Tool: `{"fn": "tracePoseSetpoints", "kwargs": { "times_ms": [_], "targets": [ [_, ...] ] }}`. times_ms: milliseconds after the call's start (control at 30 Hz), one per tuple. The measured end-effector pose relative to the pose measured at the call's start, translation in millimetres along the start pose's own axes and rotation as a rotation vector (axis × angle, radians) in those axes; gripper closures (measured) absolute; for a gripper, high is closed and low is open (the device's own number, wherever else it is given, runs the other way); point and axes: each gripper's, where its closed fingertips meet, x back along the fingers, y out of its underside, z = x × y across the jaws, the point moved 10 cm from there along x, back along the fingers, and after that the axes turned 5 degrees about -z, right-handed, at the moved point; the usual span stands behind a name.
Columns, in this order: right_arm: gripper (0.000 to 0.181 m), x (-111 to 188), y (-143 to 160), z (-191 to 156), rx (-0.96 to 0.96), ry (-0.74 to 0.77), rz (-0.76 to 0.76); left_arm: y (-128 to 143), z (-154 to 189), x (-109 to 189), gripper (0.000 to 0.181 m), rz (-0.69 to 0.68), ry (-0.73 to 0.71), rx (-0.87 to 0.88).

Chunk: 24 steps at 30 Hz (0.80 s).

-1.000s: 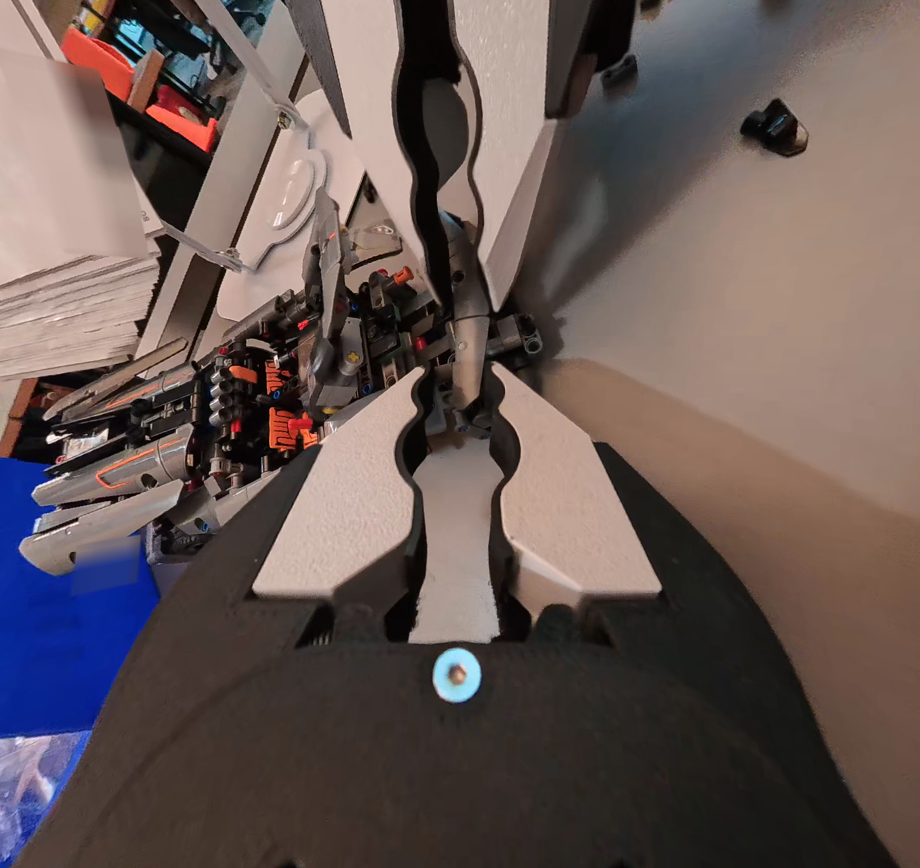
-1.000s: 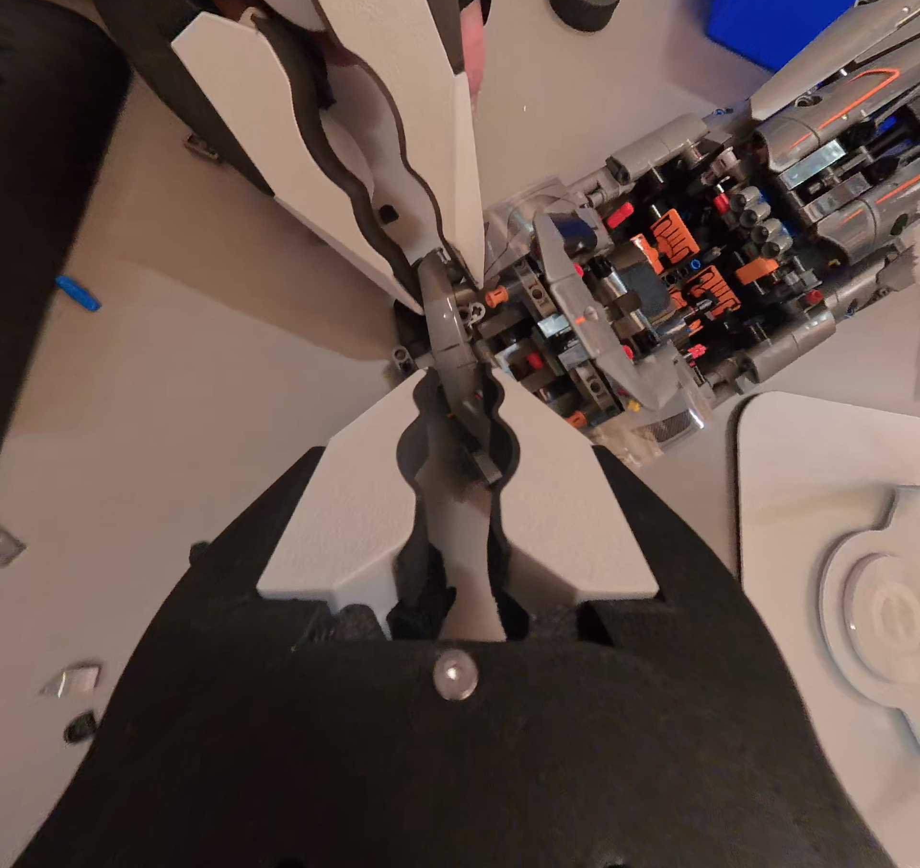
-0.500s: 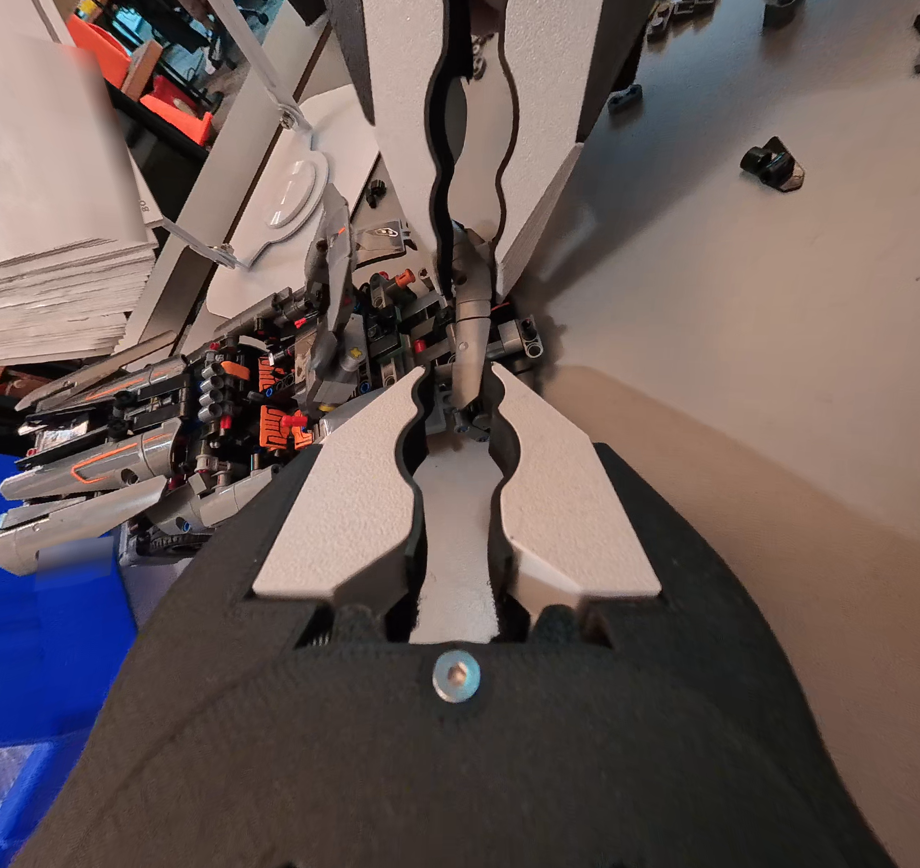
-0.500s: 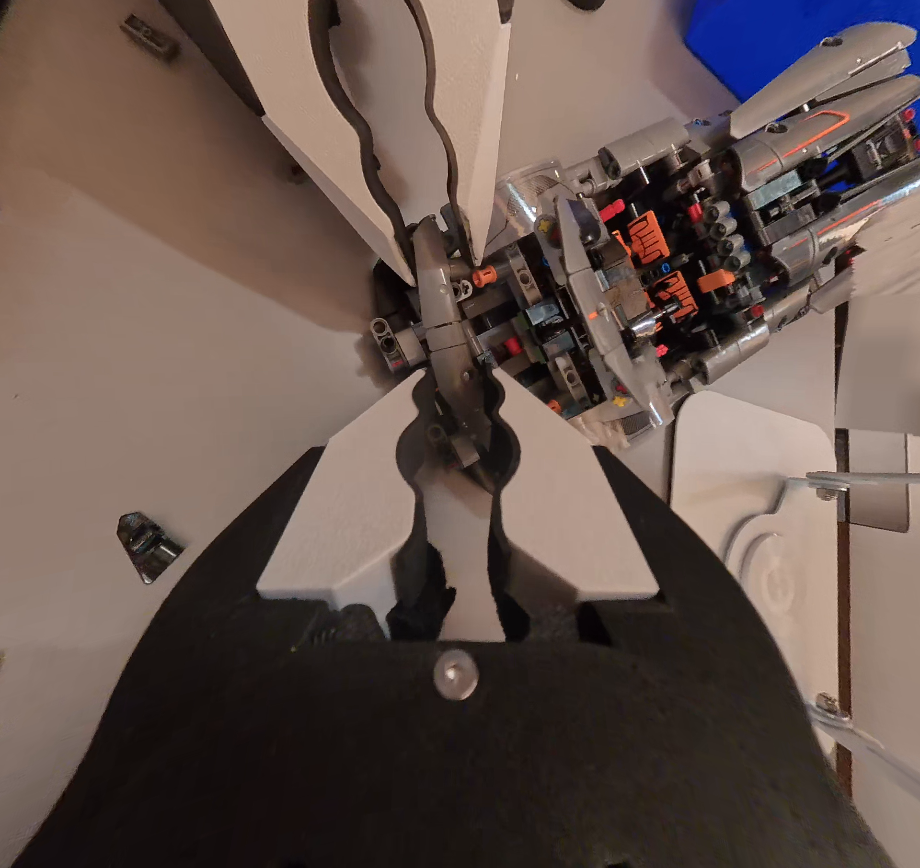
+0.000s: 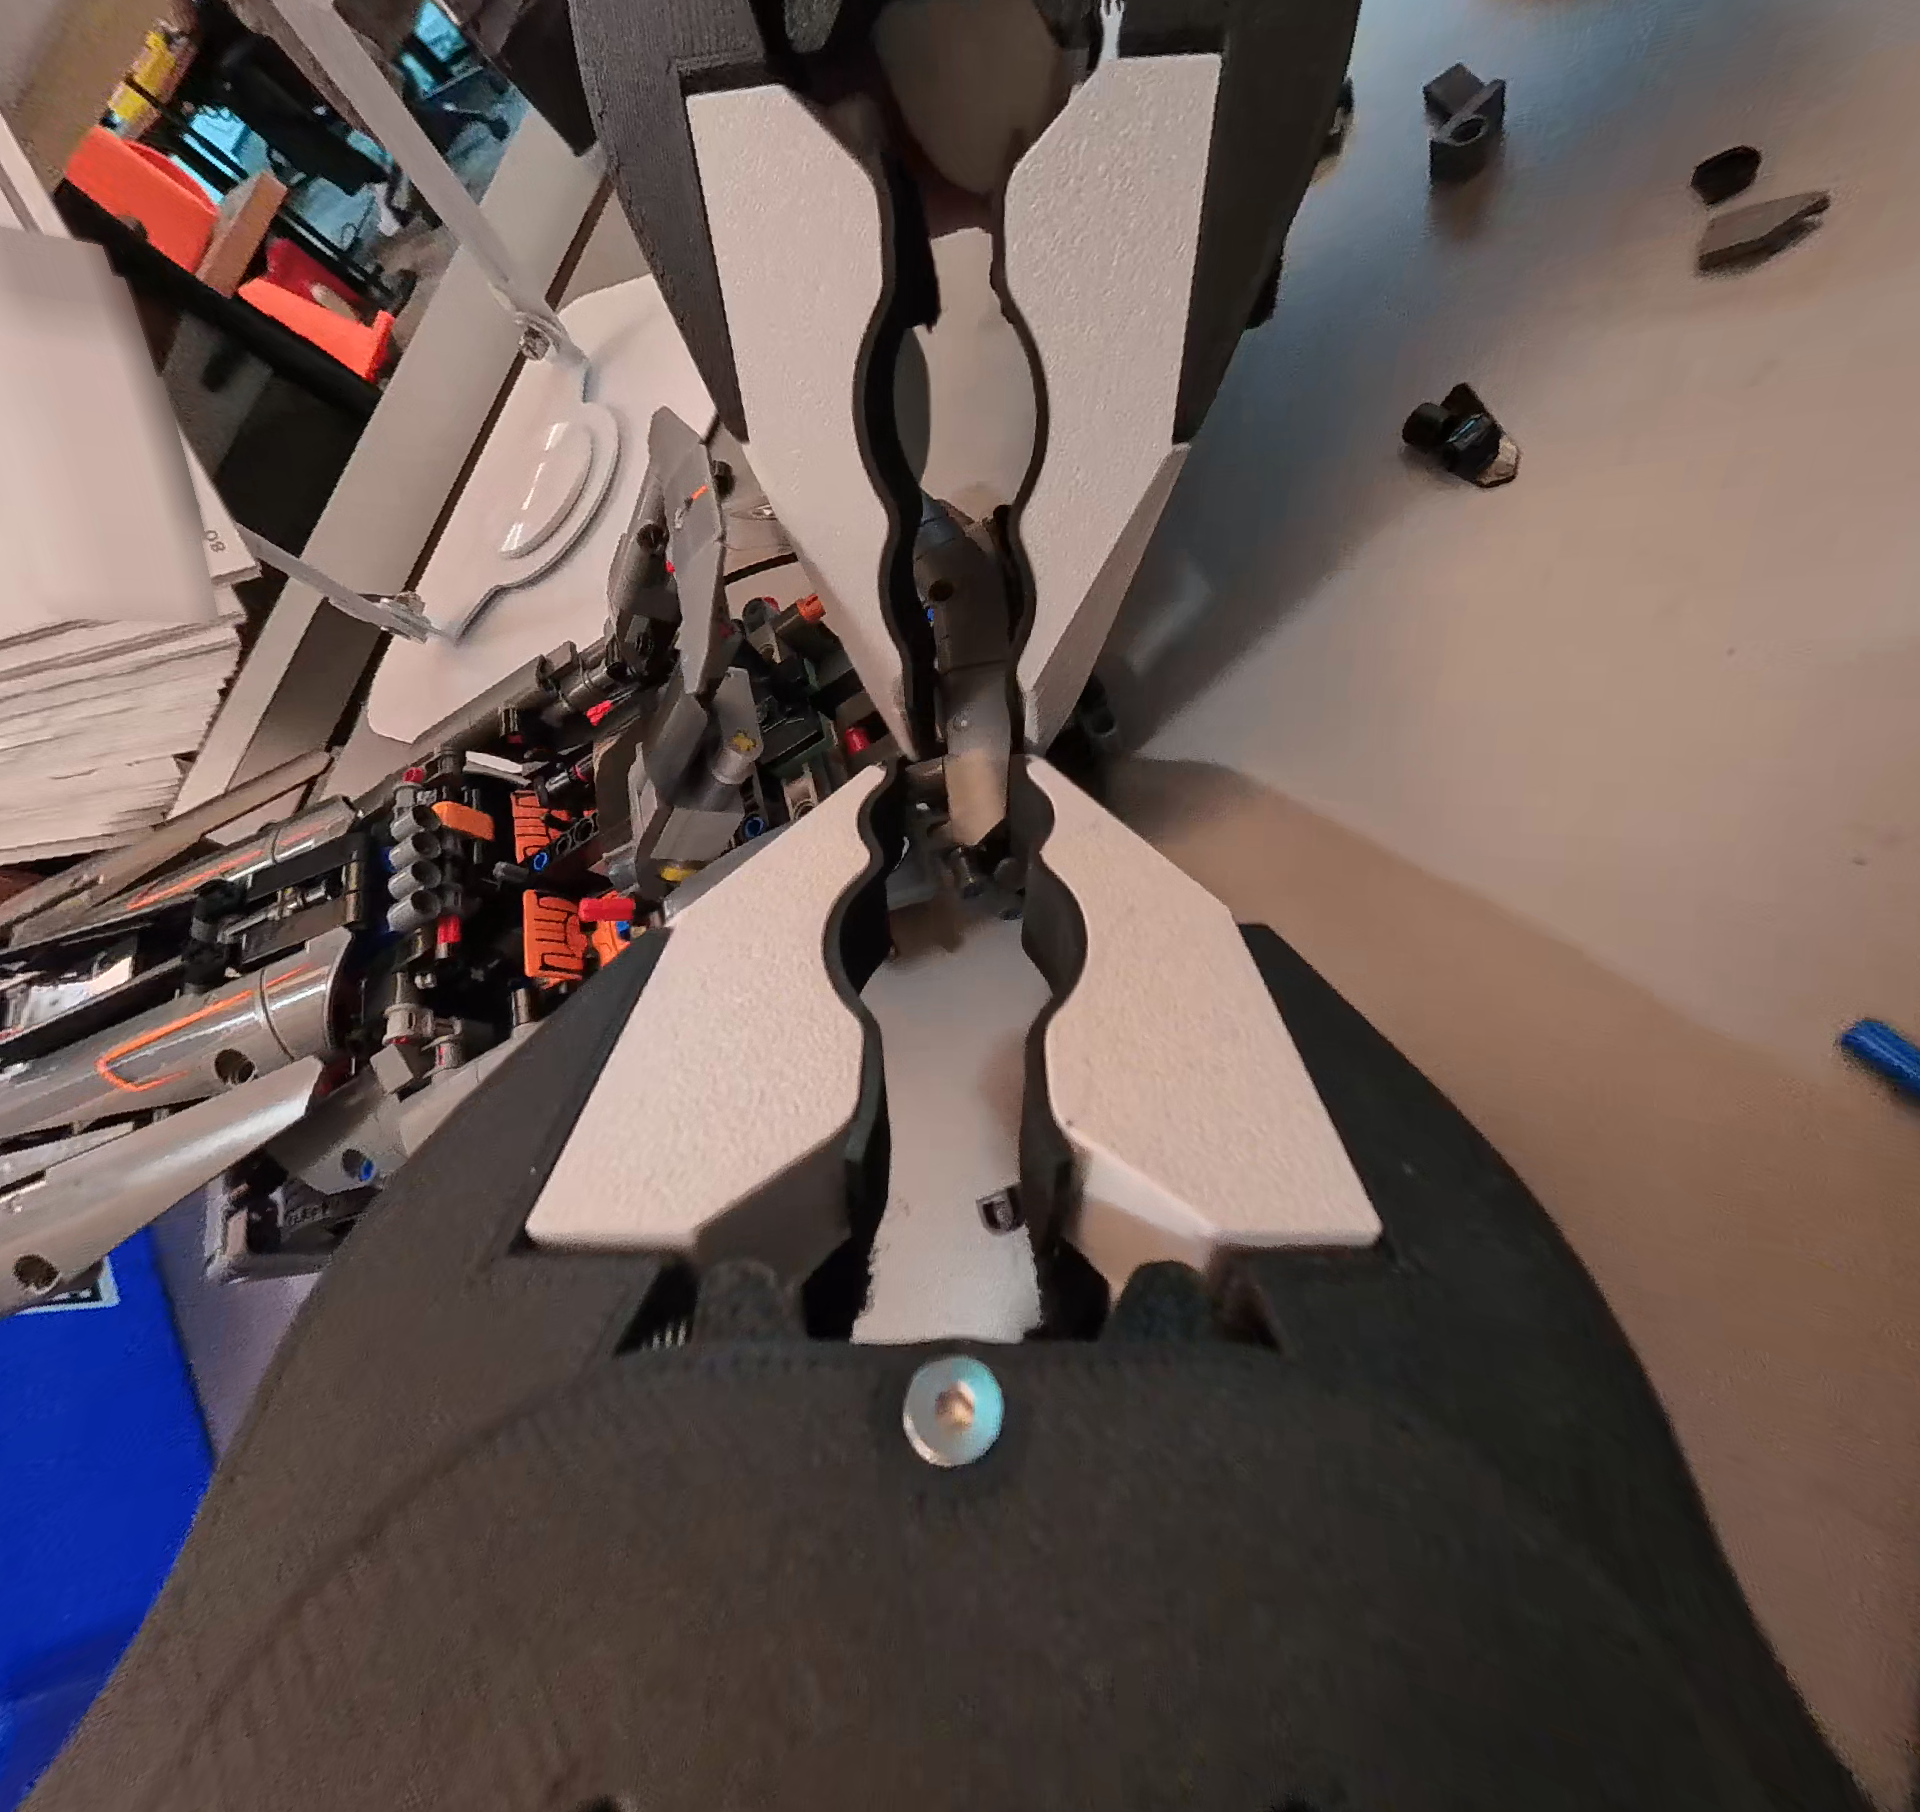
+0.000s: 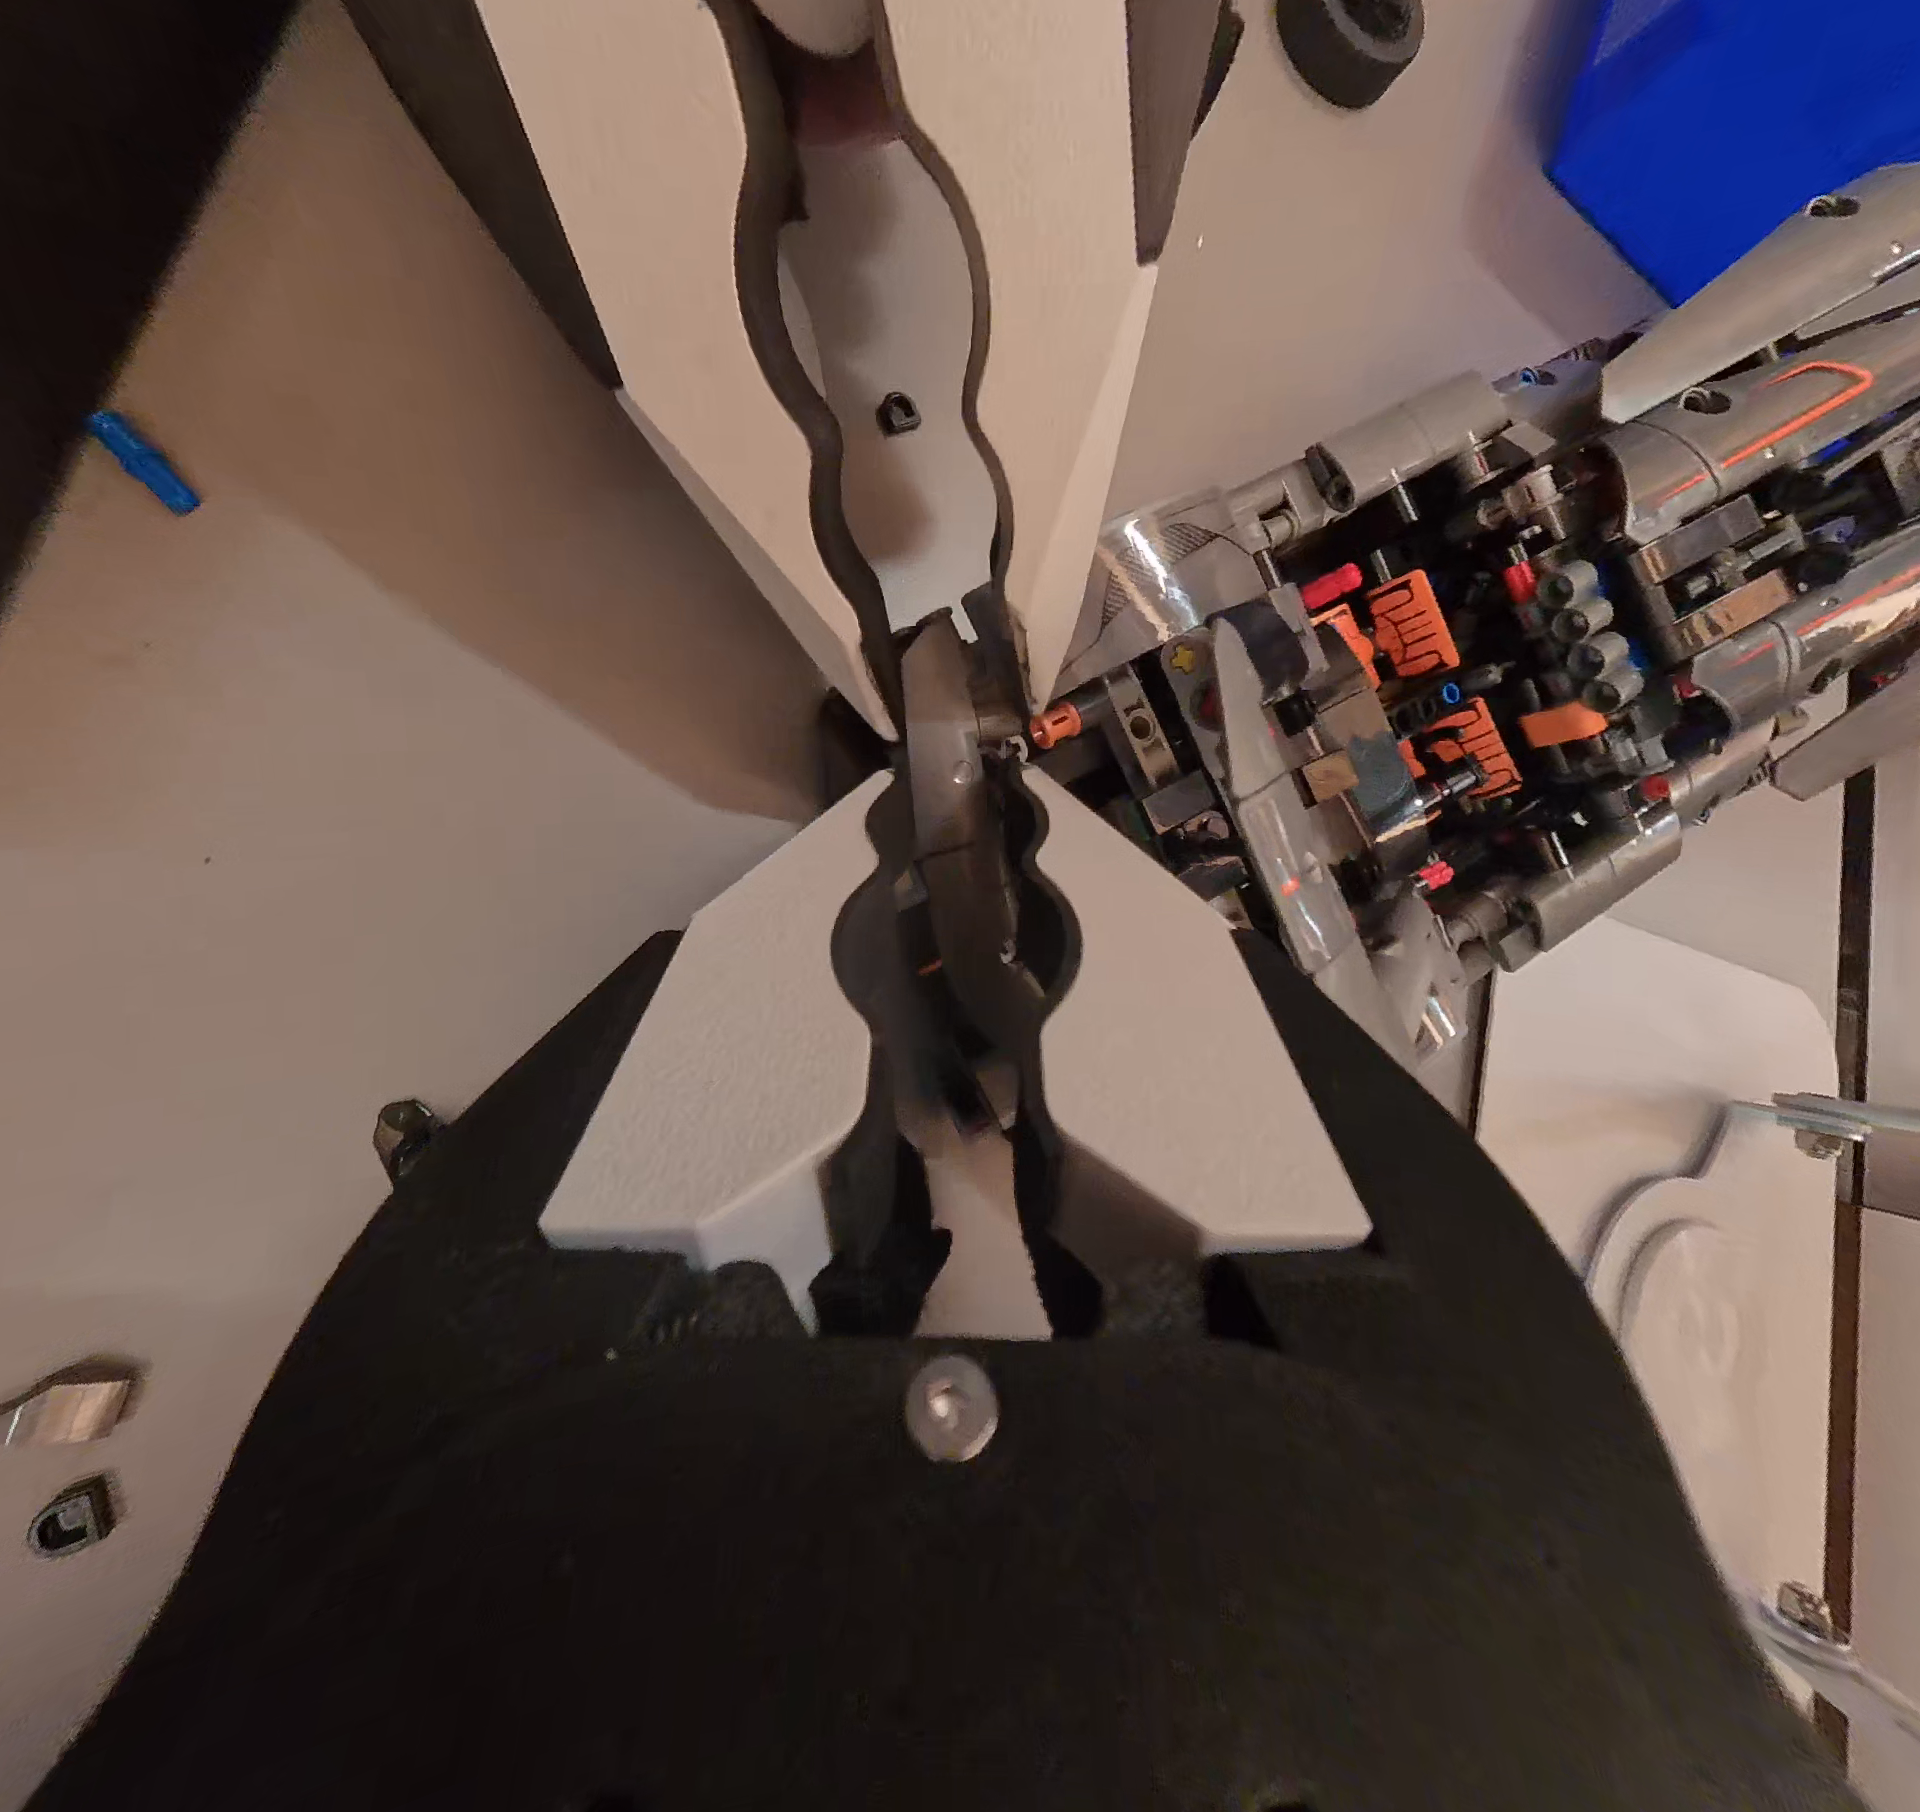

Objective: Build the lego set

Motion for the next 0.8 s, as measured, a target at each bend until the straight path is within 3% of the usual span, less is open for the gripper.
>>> {"fn": "tracePoseSetpoints", "kwargs": {
  "times_ms": [333,800],
  "targets": [
    [0.167,1.7,-0.4,-6.2,0.088,0.049,-0.016,1.7,1.0,3.4,0.164,0.0,0.016,-0.023],
    [0.168,8.4,3.0,-3.3,0.047,-0.033,-0.01,-0.2,6.7,3.8,0.169,-0.007,0.048,-0.052]
  ]
}}
